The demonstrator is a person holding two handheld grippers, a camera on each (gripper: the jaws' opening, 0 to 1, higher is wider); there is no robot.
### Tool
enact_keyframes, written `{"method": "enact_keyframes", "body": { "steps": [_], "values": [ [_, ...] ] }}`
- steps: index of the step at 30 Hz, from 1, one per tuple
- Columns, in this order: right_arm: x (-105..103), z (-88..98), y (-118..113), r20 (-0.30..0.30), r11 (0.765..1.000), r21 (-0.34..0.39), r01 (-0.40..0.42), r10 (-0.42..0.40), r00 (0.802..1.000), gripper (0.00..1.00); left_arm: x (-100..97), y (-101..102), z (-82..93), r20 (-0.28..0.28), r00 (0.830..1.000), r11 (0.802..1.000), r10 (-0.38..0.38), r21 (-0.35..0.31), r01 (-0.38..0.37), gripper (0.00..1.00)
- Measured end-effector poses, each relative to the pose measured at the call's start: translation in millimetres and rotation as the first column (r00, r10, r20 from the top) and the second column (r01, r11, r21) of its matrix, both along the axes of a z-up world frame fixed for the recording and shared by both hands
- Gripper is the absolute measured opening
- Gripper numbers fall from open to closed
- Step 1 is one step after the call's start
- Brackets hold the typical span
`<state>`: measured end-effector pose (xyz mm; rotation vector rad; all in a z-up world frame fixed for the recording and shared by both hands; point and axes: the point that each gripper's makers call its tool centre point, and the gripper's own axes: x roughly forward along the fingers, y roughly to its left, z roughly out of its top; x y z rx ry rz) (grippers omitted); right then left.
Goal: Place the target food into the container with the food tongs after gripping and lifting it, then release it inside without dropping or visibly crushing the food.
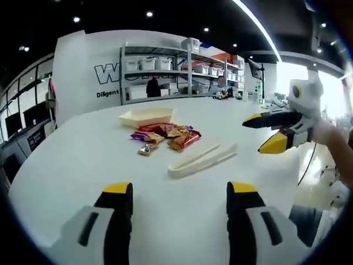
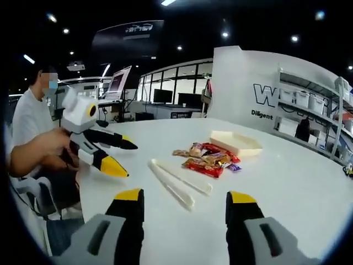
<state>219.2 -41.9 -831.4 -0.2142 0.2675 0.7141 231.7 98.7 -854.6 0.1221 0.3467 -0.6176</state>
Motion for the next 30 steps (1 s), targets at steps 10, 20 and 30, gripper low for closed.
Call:
{"method": "enact_keyframes", "body": {
  "steps": [10,20,30],
  "values": [
    [7,-13.0,7,-0.022,0.998,-0.048,-0.027,0.026,0.999,0.45,4.3,5,-3.4,-0.009,1.000,1.000,-0.011,0.005,0.011,0.61],
    [13,-25.3,12,-0.063,0.997,-0.037,-0.061,0.058,0.996,0.33,10.6,6,-2.7,0.006,1.000,1.000,-0.017,0.004,0.017,0.57],
    [17,-30.3,19,-0.080,0.994,-0.026,-0.103,0.100,0.992,0.24,14.2,7,-1.7,0.011,1.000,1.000,-0.005,-0.010,0.005,0.55]
  ]
}}
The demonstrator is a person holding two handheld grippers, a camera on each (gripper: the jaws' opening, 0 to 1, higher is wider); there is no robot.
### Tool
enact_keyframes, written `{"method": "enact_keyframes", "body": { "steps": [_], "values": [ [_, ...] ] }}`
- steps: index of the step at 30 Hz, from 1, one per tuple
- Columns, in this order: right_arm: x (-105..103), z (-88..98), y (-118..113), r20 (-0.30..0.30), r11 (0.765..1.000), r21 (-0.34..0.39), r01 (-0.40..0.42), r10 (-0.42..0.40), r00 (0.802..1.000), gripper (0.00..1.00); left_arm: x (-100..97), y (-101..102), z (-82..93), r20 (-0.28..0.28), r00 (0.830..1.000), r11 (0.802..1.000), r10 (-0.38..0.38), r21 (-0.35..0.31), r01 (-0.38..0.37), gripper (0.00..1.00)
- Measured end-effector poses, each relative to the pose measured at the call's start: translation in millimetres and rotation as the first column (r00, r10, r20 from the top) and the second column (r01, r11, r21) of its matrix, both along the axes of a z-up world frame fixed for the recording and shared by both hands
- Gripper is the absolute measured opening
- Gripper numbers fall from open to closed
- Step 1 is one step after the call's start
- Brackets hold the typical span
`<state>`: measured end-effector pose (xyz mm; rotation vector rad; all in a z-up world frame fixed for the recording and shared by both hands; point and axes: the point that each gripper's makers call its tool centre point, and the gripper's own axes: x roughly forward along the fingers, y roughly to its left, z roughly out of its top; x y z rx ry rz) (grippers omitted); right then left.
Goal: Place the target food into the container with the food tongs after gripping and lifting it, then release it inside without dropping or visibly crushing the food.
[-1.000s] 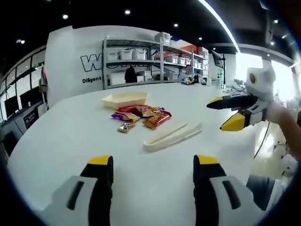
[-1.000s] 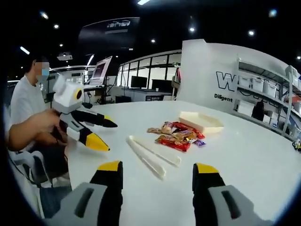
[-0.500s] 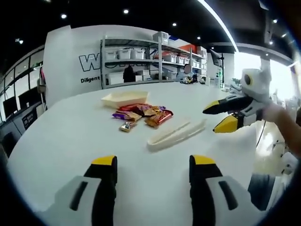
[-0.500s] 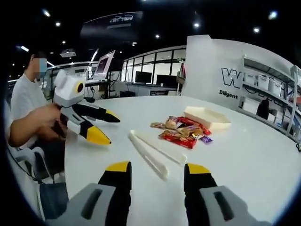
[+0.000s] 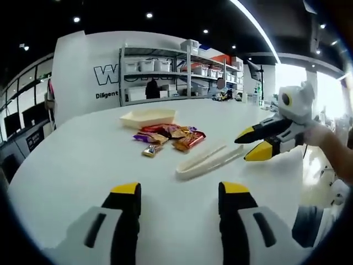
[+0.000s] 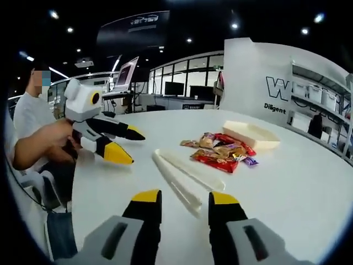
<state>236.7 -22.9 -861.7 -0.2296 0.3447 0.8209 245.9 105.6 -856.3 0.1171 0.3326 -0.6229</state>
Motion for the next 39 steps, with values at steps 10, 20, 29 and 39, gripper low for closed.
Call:
{"method": "enact_keyframes", "body": {
  "steps": [10,20,29,39],
  "values": [
    [3,-4.7,1,-0.022,1.000,0.020,-0.025,0.025,0.999,0.17,1.6,2,-7.5,-0.025,1.000,1.000,0.003,-0.004,-0.003,0.55],
    [6,-5.9,-2,-0.097,0.996,0.079,-0.035,0.043,0.994,0.04,2.2,3,1.5,-0.024,1.000,1.000,-0.007,0.014,0.008,0.54],
    [-2,-8.5,3,-0.138,0.989,0.105,-0.106,0.120,0.983,0.00,7.3,3,11.6,-0.020,1.000,1.000,-0.012,0.007,0.012,0.53],
    [-5,-8.7,9,-0.177,0.980,0.106,-0.170,0.187,0.966,0.00,16.4,3,27.2,-0.006,1.000,1.000,-0.020,-0.004,0.020,0.53]
  ]
}}
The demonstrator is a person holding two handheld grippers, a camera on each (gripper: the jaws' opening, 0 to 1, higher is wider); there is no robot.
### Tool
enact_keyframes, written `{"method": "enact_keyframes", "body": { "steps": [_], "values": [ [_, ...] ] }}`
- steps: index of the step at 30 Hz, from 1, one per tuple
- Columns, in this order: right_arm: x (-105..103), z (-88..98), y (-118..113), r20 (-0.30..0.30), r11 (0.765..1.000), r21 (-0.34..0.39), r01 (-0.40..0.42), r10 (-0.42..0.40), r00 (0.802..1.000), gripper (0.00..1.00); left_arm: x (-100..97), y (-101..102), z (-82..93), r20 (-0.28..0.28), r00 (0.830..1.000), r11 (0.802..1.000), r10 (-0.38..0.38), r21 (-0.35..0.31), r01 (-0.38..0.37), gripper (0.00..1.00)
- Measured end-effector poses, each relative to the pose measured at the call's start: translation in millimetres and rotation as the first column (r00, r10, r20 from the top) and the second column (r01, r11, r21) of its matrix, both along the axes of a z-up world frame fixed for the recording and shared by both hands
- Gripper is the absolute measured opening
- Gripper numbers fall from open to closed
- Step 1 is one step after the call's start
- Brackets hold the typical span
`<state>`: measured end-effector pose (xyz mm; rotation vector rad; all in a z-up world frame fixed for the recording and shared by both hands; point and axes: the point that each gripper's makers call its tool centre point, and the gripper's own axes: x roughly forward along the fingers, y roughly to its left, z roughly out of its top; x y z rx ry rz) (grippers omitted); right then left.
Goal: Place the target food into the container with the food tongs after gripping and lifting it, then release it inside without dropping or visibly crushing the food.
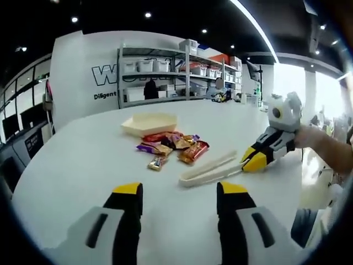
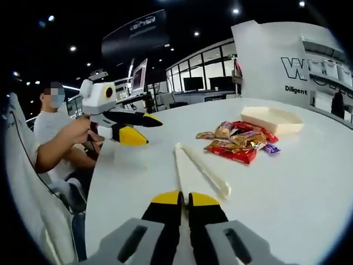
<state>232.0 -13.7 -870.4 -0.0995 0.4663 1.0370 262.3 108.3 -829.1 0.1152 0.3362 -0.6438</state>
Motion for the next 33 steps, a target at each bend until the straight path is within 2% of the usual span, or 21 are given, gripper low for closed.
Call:
{"method": "enact_keyframes", "body": {
  "steps": [4,5,7,8,9,17,20,29,33],
  "values": [
    [1,1.7,5,-0.043,0.998,0.058,-0.007,0.010,0.999,0.00,3.8,0,-0.7,-0.001,1.000,1.000,0.003,-0.010,-0.003,0.52],
    [2,0.9,4,-0.049,0.999,0.053,-0.009,0.011,0.999,0.00,3.8,0,-1.8,-0.006,1.000,1.000,0.004,-0.012,-0.004,0.52],
    [4,6.6,3,-0.042,0.996,0.084,-0.008,0.011,0.999,0.00,4.5,1,-4.2,-0.011,1.000,1.000,0.004,-0.014,-0.004,0.52],
    [3,9.0,3,-0.091,0.993,0.120,0.005,0.006,0.996,0.00,4.5,1,-6.2,-0.016,1.000,1.000,0.005,-0.012,-0.005,0.52],
    [4,9.5,3,-0.104,0.992,0.128,0.010,0.004,0.995,0.00,4.8,2,-7.4,-0.017,1.000,1.000,0.007,-0.012,-0.007,0.52],
    [7,13.9,-3,-0.132,0.982,0.191,-0.002,0.028,0.991,0.00,7.5,3,-15.8,-0.042,0.999,0.999,0.020,-0.027,-0.022,0.52],
    [6,18.7,-1,-0.193,0.971,0.237,0.025,0.022,0.981,0.00,9.3,0,-19.0,-0.049,0.999,0.999,0.019,-0.028,-0.020,0.52],
    [7,28.7,1,-0.227,0.947,0.319,0.028,0.048,0.973,0.00,9.9,-15,-28.0,-0.068,0.998,0.999,-0.013,-0.043,0.010,0.52],
    [6,43.3,2,-0.234,0.918,0.394,0.032,0.067,0.970,0.00,10.1,-22,-30.7,-0.077,0.997,0.998,-0.024,-0.052,0.020,0.52]
  ]
}}
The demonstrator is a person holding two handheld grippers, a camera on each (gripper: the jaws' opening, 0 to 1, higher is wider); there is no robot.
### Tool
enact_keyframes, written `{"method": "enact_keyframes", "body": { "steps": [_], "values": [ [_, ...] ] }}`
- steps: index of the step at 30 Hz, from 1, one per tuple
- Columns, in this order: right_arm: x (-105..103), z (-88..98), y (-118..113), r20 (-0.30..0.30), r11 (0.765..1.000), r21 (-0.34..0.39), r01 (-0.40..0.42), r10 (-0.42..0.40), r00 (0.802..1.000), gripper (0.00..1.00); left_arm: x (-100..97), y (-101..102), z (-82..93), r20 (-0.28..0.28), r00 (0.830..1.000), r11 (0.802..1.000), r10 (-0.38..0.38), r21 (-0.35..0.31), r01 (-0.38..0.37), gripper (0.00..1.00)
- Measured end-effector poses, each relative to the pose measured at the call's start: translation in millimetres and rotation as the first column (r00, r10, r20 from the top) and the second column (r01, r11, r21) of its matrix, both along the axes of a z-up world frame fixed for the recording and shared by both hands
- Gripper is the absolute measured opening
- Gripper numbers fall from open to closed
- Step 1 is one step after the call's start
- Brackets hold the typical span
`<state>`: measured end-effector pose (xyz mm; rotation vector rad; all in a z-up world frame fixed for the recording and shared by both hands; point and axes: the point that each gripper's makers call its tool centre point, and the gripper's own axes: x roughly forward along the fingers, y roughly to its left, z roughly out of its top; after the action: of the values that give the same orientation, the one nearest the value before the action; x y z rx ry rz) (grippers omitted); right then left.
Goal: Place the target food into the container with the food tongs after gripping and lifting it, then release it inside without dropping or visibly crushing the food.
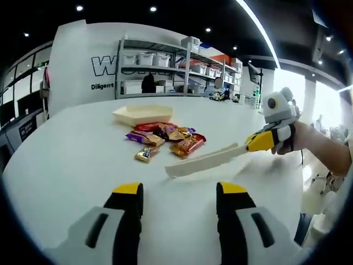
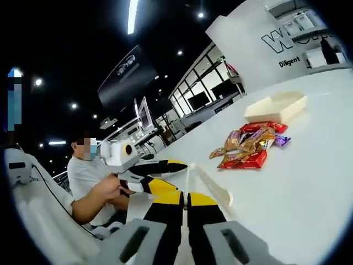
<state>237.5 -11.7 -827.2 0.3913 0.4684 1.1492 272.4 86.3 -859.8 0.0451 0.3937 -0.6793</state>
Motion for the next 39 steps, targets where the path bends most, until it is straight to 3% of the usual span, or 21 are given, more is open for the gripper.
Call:
{"method": "enact_keyframes", "body": {
  "steps": [6,13,20,22,24,28,30,33,39],
  "values": [
    [-5,6.9,5,-0.006,0.999,0.029,-0.019,0.019,1.000,0.00,2.2,-13,5.9,0.013,1.000,0.999,-0.028,-0.024,0.028,0.52],
    [-13,16.4,7,0.004,0.996,0.073,-0.046,0.046,0.999,0.00,-2.8,-27,21.9,0.033,0.996,0.988,-0.081,-0.126,0.085,0.51],
    [-11,12.9,5,-0.008,0.997,0.072,-0.038,0.039,0.999,0.00,-5.1,-29,17.0,-0.002,0.996,0.983,-0.094,-0.156,0.093,0.52],
    [-11,5.1,3,-0.010,0.999,0.040,-0.030,0.030,0.999,0.00,-6.8,-29,13.7,-0.006,0.995,0.984,-0.099,-0.147,0.097,0.52],
    [-13,-10.2,0,-0.028,0.999,-0.036,-0.033,0.032,0.999,0.00,-7.9,-29,10.8,-0.015,0.995,0.985,-0.100,-0.144,0.097,0.52],
    [-13,-3.7,3,-0.022,0.999,0.013,-0.032,0.032,0.999,0.00,-8.0,-27,7.7,-0.008,0.995,0.988,-0.097,-0.122,0.095,0.51],
    [-9,-12.3,-1,0.030,0.998,-0.060,-0.028,0.030,0.999,0.00,-8.5,-27,7.1,-0.014,0.995,0.988,-0.097,-0.123,0.094,0.51],
    [-10,-16.5,-1,-0.015,0.997,-0.070,-0.035,0.034,0.999,0.00,-9.9,-29,7.4,-0.013,0.994,0.987,-0.107,-0.125,0.104,0.51],
    [-6,-27.3,-6,0.034,0.979,-0.201,-0.038,0.046,0.998,0.00,-7.9,-26,9.0,-0.002,0.995,0.988,-0.098,-0.122,0.097,0.51]
  ]
}}
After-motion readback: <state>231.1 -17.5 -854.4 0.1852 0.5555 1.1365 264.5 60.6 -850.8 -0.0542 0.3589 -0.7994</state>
